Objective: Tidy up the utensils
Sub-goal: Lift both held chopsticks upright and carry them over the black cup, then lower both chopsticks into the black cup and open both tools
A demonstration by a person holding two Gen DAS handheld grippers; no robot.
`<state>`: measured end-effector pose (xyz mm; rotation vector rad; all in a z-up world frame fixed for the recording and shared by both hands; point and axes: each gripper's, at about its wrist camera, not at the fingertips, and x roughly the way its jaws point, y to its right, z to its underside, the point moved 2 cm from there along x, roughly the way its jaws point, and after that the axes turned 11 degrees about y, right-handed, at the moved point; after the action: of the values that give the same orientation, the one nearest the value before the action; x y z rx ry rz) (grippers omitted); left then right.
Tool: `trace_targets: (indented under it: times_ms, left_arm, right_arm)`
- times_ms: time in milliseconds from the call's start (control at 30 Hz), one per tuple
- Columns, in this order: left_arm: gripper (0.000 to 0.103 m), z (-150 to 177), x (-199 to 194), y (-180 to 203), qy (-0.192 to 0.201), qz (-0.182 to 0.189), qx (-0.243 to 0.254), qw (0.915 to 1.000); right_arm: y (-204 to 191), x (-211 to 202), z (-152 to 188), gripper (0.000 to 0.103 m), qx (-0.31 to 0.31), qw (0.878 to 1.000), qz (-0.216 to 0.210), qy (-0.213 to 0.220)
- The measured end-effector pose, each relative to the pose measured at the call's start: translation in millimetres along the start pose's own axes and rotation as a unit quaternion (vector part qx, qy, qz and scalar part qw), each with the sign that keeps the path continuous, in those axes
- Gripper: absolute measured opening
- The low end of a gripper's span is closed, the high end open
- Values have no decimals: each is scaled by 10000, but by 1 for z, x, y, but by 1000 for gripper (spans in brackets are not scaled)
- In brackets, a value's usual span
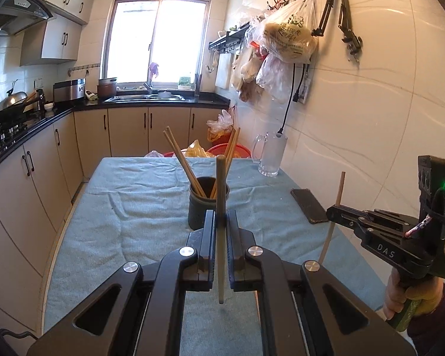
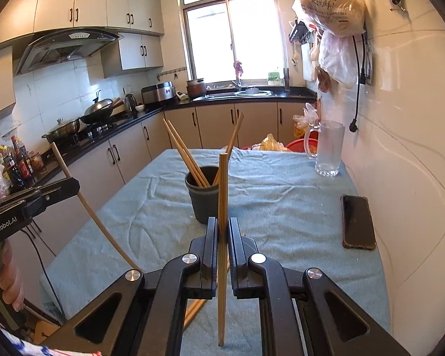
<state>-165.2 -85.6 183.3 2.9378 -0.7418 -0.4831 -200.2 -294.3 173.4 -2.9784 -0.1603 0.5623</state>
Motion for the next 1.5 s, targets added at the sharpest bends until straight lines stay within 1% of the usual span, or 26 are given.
trace_targets:
  times_ms: [167, 367, 500, 600, 700, 800, 933, 1033, 1100, 1167, 1300, 1333, 1400, 1433, 1467, 1500]
  left_arm:
    - [6, -26, 8, -7, 84, 67, -135, 9999]
    - [6, -72, 31, -15, 314, 0, -197, 9993]
    - [6, -102, 60, -19, 482, -130, -135, 9987]
    - [6, -121, 93, -24, 362, -67, -275, 9989]
    - [6, -128, 125, -30, 209, -54, -371, 9991]
    - [6, -120, 161, -32, -80, -14, -395, 9992]
    - [6, -100, 202, -37, -555, 6, -465, 9974]
    - [6, -88, 222, -40, -772, 21, -479, 9959]
    - [6, -82, 229, -40, -850, 25, -465, 9953]
    - [6, -80, 233, -39, -874, 23, -456, 9951]
    - [7, -83, 230, -38, -794, -18, -432, 9959]
    - [9, -84, 228, -37, -781, -8, -435, 9960]
    - [20, -85, 220, -38, -739, -27, -442, 9963]
    - [29, -86, 215, -40, -700, -49, -443, 9965]
    - [38, -87, 209, -41, -647, -75, -452, 9969]
    - [41, -87, 202, -41, -584, -107, -461, 9972]
  right_arm:
    - [0, 13, -25, 7, -18, 9998, -25, 176]
    - [0, 35, -72, 7, 128, 9979, -10, 635]
    - [5, 64, -108, 7, 444, 9940, -11, 996]
    - [6, 90, -131, 7, 653, 9911, -48, 1161]
    - [5, 114, -143, 7, 645, 9899, -4, 1259]
    - [6, 141, -142, 7, 651, 9909, 30, 1177]
    - [18, 180, -124, 7, 849, 9930, 33, 822]
    - [25, 201, -106, 7, 1004, 9936, -52, 519]
    - [29, 212, -96, 7, 1071, 9936, -104, 344]
    - [32, 219, -92, 7, 1098, 9935, -112, 264]
    - [36, 227, -87, 8, 1212, 9923, -221, 163]
    - [36, 228, -88, 8, 1257, 9916, -255, 154]
    - [37, 229, -89, 8, 1317, 9907, -325, 134]
    - [36, 230, -91, 9, 1325, 9904, -367, 128]
    - [35, 230, -92, 11, 1322, 9903, -404, 132]
    - [33, 228, -94, 14, 1306, 9905, -416, 147]
